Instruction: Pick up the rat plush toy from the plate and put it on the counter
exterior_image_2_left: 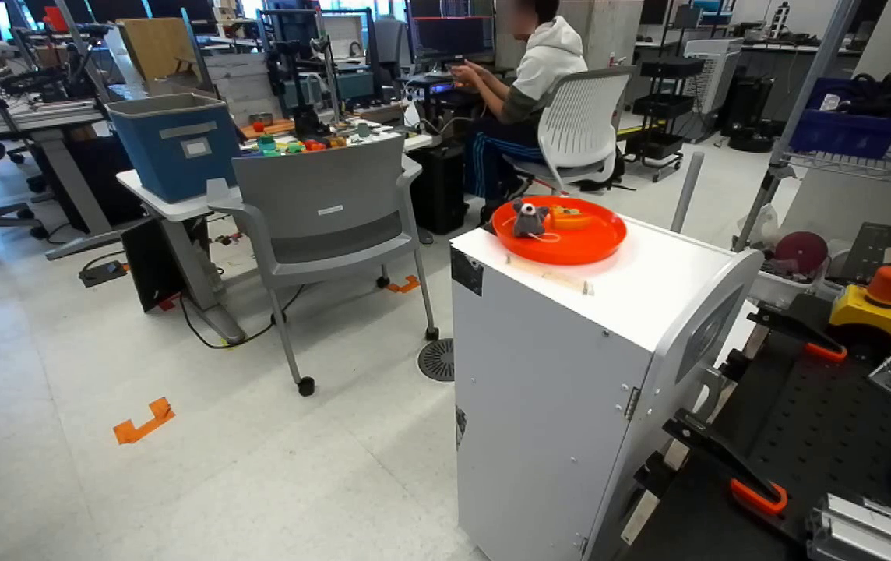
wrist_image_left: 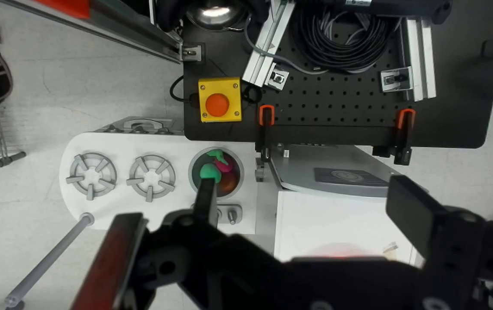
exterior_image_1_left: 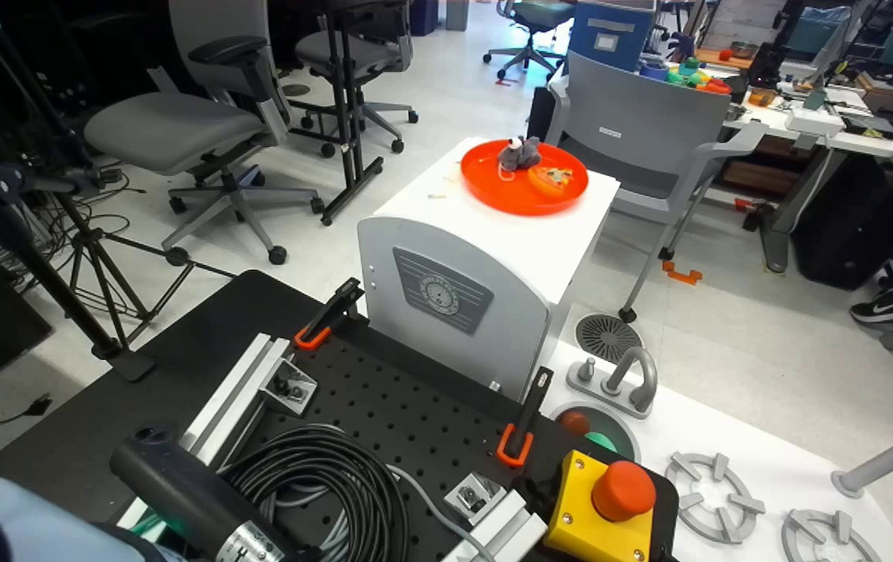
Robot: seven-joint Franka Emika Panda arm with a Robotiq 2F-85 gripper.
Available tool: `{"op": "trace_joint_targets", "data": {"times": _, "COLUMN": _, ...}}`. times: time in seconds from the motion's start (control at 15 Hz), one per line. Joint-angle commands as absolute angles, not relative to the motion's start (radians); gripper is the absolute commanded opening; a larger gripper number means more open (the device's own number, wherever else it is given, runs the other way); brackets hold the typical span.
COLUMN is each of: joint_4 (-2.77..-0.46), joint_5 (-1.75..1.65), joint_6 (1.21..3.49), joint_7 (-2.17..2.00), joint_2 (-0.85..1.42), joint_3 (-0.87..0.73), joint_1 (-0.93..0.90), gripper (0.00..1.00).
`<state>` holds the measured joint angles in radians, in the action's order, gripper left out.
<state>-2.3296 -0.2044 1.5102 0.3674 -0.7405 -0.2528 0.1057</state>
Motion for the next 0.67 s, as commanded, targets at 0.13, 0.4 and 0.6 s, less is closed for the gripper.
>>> {"op": "trace_joint_targets", "data": {"times": 0.13, "joint_4": -2.319, "joint_5": -0.193, "joint_6": 1.490, "joint_7": 0.287, "joint_2": -0.781, "joint_3": -0.223, "joint_1": 0.110, "gripper": 1.00}}
{"op": "trace_joint_targets", "data": {"times": 0.4, "joint_4": -2.329, "joint_5": -0.198, "joint_6": 1.506, "joint_7": 0.268, "joint_2": -0.804, "joint_3": -0.219, "joint_1": 0.097, "gripper": 1.00}}
{"op": "trace_joint_targets", "data": {"times": 0.6, "joint_4": -2.351, "joint_5": -0.199, "joint_6": 1.505, "joint_7": 0.254, "joint_2": -0.873, "joint_3": -0.210, "joint_1": 0.094, "gripper": 1.00}}
